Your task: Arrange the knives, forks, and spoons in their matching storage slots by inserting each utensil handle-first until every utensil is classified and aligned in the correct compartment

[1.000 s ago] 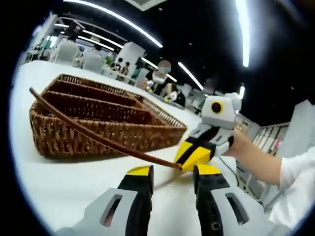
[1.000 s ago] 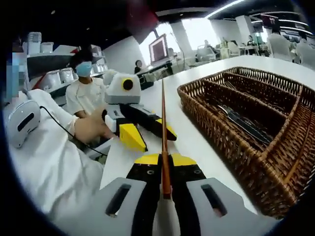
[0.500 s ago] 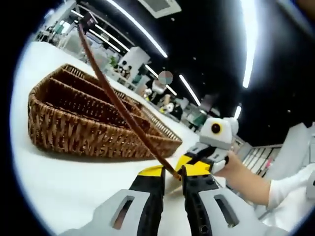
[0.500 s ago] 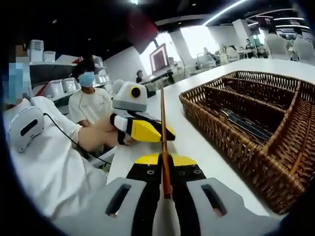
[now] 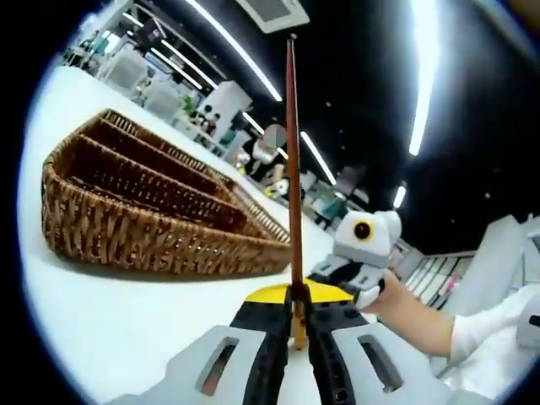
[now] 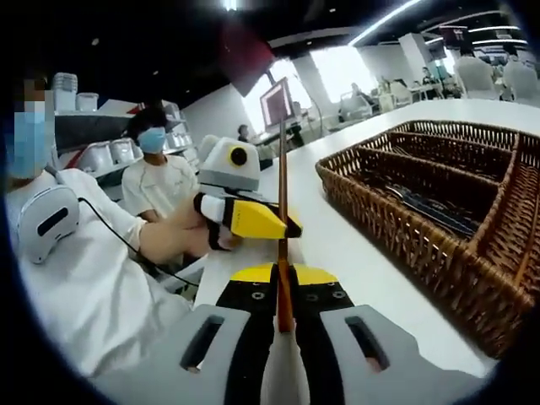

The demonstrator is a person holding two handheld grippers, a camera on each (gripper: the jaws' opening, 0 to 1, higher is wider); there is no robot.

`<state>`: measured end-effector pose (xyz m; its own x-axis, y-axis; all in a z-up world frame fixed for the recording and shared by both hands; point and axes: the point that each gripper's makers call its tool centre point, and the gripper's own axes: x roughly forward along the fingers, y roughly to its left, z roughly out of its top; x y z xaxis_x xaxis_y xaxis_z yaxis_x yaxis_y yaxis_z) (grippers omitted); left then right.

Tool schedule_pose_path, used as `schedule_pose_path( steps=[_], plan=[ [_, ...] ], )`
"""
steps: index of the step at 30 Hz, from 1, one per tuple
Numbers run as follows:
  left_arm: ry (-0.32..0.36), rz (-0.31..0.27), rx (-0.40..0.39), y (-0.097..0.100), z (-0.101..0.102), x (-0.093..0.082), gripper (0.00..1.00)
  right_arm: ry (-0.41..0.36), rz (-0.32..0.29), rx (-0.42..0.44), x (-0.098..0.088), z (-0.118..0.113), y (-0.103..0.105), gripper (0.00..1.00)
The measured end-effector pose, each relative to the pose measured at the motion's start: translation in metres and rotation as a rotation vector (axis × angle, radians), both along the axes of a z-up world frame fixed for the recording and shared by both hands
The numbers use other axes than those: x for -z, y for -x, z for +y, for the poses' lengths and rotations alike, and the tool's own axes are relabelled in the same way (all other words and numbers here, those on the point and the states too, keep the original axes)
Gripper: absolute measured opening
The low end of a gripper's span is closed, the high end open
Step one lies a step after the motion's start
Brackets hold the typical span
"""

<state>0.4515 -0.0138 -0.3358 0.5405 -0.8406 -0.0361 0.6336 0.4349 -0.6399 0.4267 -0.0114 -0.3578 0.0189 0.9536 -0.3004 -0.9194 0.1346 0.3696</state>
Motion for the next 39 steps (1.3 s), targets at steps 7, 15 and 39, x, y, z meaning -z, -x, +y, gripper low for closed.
schedule_pose_path(
  steps=[7,15,39],
  plan=[
    [-0.030,-0.029,0.027,0.005,-0.007,-0.003,0.04,-0.029,0.047,0.000,-0.002,-0.005,0.006,0.06],
    [-0.065,-0.071,0.067,0.008,-0.015,-0.013,0.04,-0.071,0.074,0.030,-0.008,-0.012,0.012,0.08],
    [-0.161,-0.151,0.152,0.014,-0.033,-0.023,0.05,-0.140,0.147,0.077,-0.007,-0.020,0.024,0.06]
  ],
)
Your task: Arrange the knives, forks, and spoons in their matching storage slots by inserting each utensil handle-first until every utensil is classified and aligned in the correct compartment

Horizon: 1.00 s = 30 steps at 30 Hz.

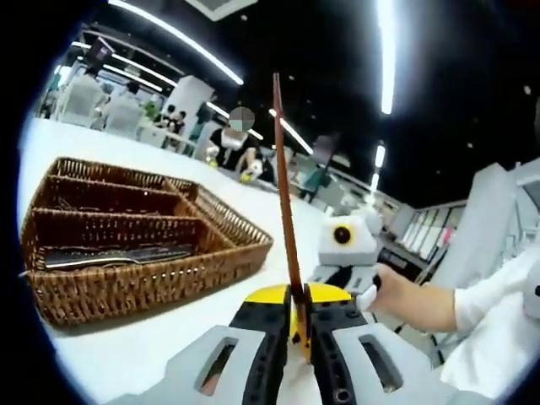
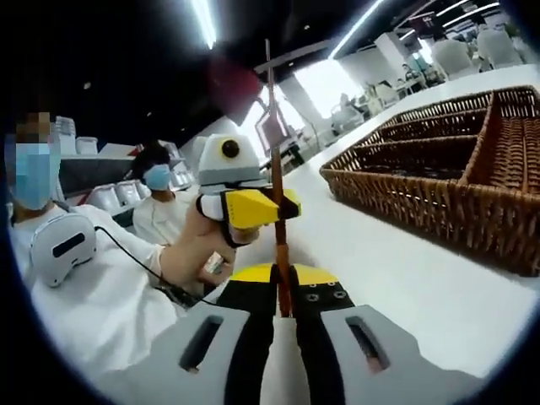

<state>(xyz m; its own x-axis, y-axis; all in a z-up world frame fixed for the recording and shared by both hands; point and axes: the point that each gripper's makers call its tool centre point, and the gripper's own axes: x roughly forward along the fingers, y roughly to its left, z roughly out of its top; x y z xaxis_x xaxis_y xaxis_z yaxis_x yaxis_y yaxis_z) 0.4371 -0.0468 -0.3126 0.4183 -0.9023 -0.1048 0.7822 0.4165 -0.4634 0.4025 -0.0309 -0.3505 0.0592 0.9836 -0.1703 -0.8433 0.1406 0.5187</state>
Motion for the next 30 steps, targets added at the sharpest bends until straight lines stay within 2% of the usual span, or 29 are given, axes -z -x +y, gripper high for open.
schedule_pose_path(
  steps=[1,4,12,13,16,19,23,26,28,30],
  plan=[
    [-0.009,-0.019,0.002,0.000,-0.001,0.000,0.06,-0.006,0.020,0.009,-0.001,0.001,0.001,0.06],
    [-0.039,-0.085,-0.001,0.000,-0.002,-0.003,0.06,-0.013,0.024,0.023,-0.003,0.000,0.000,0.06],
    [-0.065,-0.124,-0.024,-0.004,0.003,-0.002,0.16,-0.029,0.068,0.041,-0.010,-0.002,-0.002,0.06],
    [-0.068,-0.125,-0.025,-0.004,0.003,-0.002,0.17,-0.024,0.088,0.049,-0.009,-0.003,-0.003,0.06],
    [-0.097,-0.164,-0.039,-0.003,0.006,-0.001,0.17,-0.005,0.144,0.072,-0.006,-0.007,-0.005,0.06],
    [-0.105,-0.195,-0.052,-0.001,0.009,-0.003,0.18,-0.001,0.158,0.094,-0.009,-0.014,-0.011,0.06],
    [-0.174,-0.266,-0.094,-0.003,0.015,0.000,0.24,0.005,0.188,0.107,-0.016,-0.020,-0.013,0.06],
    [-0.186,-0.278,-0.100,0.000,0.015,0.001,0.26,0.022,0.198,0.118,-0.018,-0.024,-0.015,0.06],
    [-0.196,-0.289,-0.104,0.002,0.016,0.002,0.26,0.037,0.237,0.140,-0.023,-0.031,-0.020,0.06],
    [-0.216,-0.308,-0.112,0.004,0.019,0.003,0.26,0.064,0.231,0.151,-0.024,-0.036,-0.023,0.06]
  ],
)
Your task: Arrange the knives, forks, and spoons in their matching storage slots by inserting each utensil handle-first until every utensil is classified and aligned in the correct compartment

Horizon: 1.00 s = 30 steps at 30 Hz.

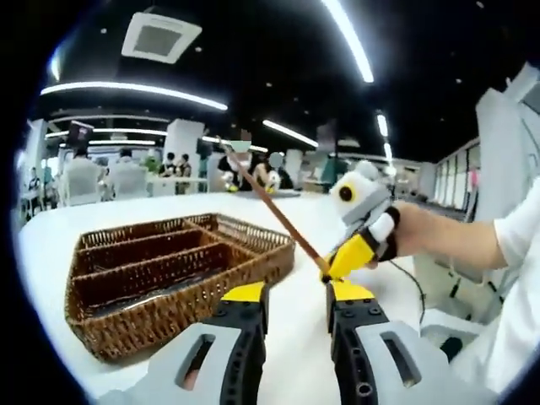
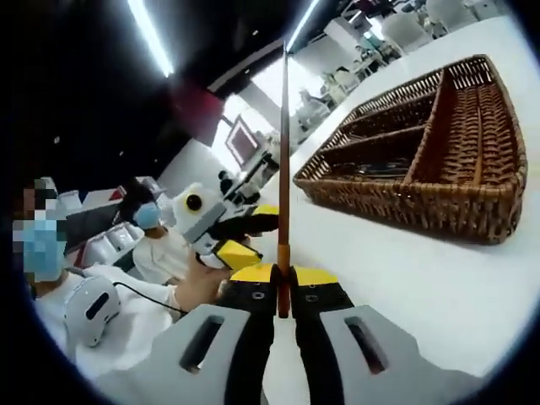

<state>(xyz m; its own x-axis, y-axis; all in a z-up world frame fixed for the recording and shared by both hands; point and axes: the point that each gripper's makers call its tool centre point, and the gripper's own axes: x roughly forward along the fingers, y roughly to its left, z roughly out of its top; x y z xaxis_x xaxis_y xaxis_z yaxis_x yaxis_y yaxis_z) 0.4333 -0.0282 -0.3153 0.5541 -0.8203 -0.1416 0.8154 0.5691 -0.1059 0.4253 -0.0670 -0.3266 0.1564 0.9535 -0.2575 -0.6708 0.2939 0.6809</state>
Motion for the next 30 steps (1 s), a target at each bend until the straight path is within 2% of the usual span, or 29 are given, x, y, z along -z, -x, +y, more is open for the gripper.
schedule_pose_path(
  steps=[3,5,6,8,10,14,19,22,23,24,25,27,30],
  plan=[
    [-0.029,-0.031,-0.019,0.002,0.005,0.002,0.26,0.048,0.040,0.018,-0.003,-0.010,-0.005,0.06],
    [-0.034,-0.039,-0.028,0.003,0.007,0.002,0.27,0.088,0.044,0.037,-0.007,-0.017,-0.011,0.06],
    [-0.035,-0.044,-0.031,0.004,0.008,0.002,0.27,0.140,0.047,0.052,-0.007,-0.024,-0.016,0.06],
    [-0.043,-0.056,-0.041,0.005,0.010,0.002,0.27,0.165,0.051,0.066,-0.011,-0.029,-0.023,0.06],
    [-0.073,-0.079,-0.055,0.006,0.013,0.004,0.27,0.226,0.091,0.094,-0.015,-0.040,-0.034,0.06],
    [-0.073,-0.091,-0.059,0.009,0.015,0.004,0.27,0.320,0.121,0.136,-0.017,-0.053,-0.052,0.06],
    [-0.076,-0.098,-0.067,0.010,0.018,0.005,0.27,0.417,0.149,0.158,-0.020,-0.060,-0.072,0.06],
    [-0.087,-0.100,-0.073,0.011,0.021,0.008,0.27,0.493,0.185,0.181,-0.021,-0.063,-0.093,0.06],
    [-0.088,-0.100,-0.074,0.011,0.021,0.009,0.27,0.503,0.190,0.180,-0.020,-0.063,-0.093,0.06],
    [-0.091,-0.103,-0.078,0.011,0.022,0.010,0.27,0.558,0.210,0.175,-0.017,-0.067,-0.096,0.06],
    [-0.095,-0.104,-0.081,0.011,0.024,0.010,0.27,0.577,0.205,0.201,-0.017,-0.069,-0.103,0.06],
    [-0.092,-0.105,-0.083,0.011,0.025,0.010,0.27,0.604,0.241,0.196,-0.015,-0.067,-0.108,0.06],
    [-0.098,-0.103,-0.085,0.012,0.027,0.011,0.27,0.675,0.256,0.210,-0.009,-0.070,-0.116,0.06]
  ],
)
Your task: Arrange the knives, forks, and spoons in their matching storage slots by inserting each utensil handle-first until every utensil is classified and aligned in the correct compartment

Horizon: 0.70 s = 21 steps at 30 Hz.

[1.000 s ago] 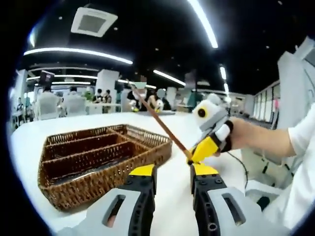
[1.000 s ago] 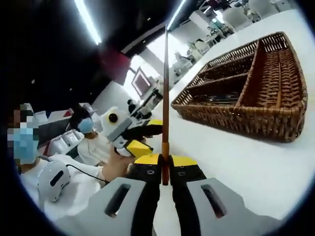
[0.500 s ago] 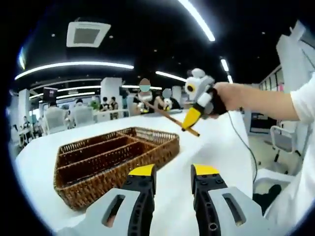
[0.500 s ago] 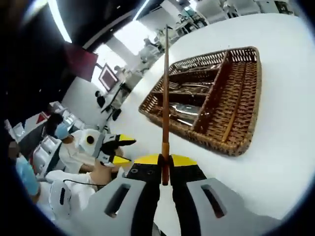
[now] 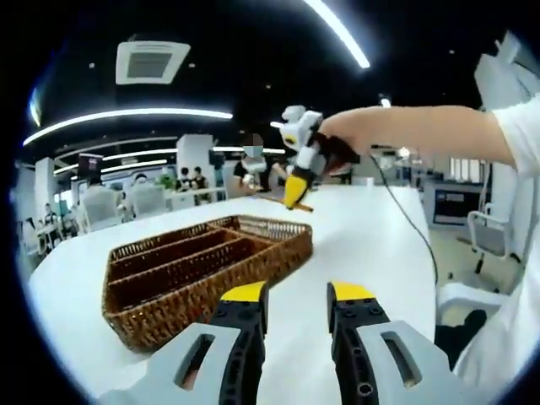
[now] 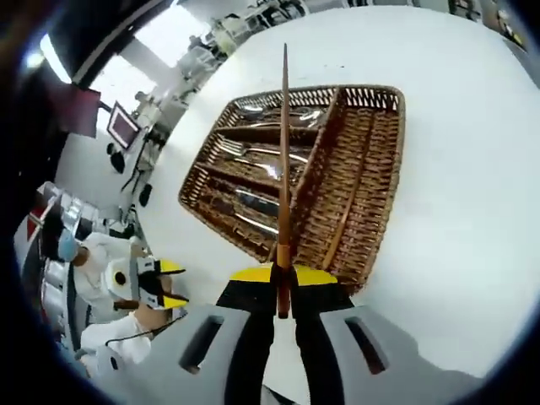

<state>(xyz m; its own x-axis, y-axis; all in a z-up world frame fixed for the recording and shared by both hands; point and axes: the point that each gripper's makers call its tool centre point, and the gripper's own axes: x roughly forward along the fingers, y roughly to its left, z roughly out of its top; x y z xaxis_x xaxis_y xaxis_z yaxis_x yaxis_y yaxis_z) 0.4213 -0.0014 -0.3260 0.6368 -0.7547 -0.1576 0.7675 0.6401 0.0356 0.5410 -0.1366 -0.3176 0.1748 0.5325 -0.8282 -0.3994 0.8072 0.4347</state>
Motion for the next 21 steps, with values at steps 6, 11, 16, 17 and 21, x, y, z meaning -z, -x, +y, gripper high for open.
schedule_pose_path(
  steps=[6,11,16,17,21],
  plan=[
    [-0.001,-0.002,-0.008,0.000,0.005,-0.001,0.26,0.131,0.044,0.042,0.013,-0.010,-0.012,0.06],
    [-0.003,0.001,-0.001,0.001,0.003,0.000,0.26,0.231,0.081,0.079,0.024,-0.014,-0.018,0.06],
    [-0.010,0.002,0.002,0.001,0.002,0.001,0.26,0.379,0.105,0.080,0.034,-0.021,-0.020,0.06],
    [-0.011,0.003,0.002,0.001,0.003,0.001,0.26,0.362,0.112,0.094,0.035,-0.016,-0.020,0.06],
    [-0.010,0.006,0.000,0.001,0.004,0.001,0.26,0.433,0.146,0.108,0.046,-0.022,-0.018,0.06]
  ],
)
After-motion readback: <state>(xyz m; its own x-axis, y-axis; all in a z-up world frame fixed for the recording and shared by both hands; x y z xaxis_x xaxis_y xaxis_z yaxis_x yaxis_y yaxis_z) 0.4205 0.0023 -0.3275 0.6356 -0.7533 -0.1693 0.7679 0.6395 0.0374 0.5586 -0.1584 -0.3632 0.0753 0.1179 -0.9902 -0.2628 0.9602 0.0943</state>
